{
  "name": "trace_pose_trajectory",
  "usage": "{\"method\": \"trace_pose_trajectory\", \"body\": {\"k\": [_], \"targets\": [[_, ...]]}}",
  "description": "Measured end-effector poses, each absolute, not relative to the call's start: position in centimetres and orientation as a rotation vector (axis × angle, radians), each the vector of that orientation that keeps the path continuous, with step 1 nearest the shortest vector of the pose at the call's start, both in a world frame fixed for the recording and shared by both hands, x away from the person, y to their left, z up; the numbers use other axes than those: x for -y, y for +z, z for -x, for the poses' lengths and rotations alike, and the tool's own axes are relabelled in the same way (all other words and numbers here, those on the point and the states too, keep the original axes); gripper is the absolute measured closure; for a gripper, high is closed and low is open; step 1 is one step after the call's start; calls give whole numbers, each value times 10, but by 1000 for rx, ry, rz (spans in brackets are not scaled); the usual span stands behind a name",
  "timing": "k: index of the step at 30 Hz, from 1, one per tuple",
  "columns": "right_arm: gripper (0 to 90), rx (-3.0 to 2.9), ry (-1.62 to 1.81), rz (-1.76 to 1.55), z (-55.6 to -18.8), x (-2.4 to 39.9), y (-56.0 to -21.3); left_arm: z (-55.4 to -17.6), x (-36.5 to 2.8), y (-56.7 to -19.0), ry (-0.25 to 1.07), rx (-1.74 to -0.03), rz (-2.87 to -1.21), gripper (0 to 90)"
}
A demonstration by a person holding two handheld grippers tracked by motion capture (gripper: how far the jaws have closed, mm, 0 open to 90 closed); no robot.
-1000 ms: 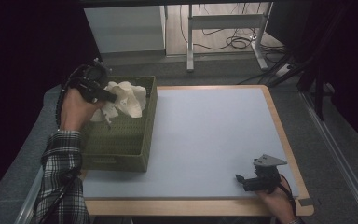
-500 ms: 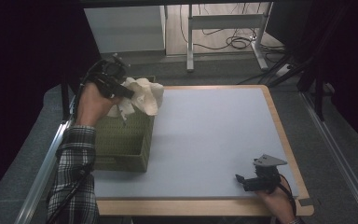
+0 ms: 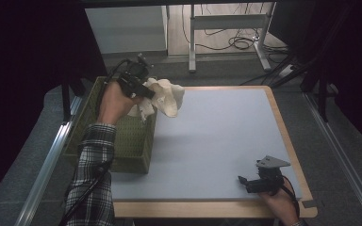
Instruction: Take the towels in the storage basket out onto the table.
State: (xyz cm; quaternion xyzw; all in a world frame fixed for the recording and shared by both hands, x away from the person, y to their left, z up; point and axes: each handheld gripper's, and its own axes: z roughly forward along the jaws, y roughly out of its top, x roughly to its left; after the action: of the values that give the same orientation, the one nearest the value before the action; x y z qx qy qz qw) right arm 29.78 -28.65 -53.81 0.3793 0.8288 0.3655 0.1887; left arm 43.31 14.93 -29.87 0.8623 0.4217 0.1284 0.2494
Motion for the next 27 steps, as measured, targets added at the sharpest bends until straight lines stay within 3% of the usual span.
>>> {"method": "trace_pose_trajectory", "body": {"k": [27], "targets": [[11,-2334,1026,-1064,-298,287,-538,-448,-45,-344,238,-954,-2442,769]]}}
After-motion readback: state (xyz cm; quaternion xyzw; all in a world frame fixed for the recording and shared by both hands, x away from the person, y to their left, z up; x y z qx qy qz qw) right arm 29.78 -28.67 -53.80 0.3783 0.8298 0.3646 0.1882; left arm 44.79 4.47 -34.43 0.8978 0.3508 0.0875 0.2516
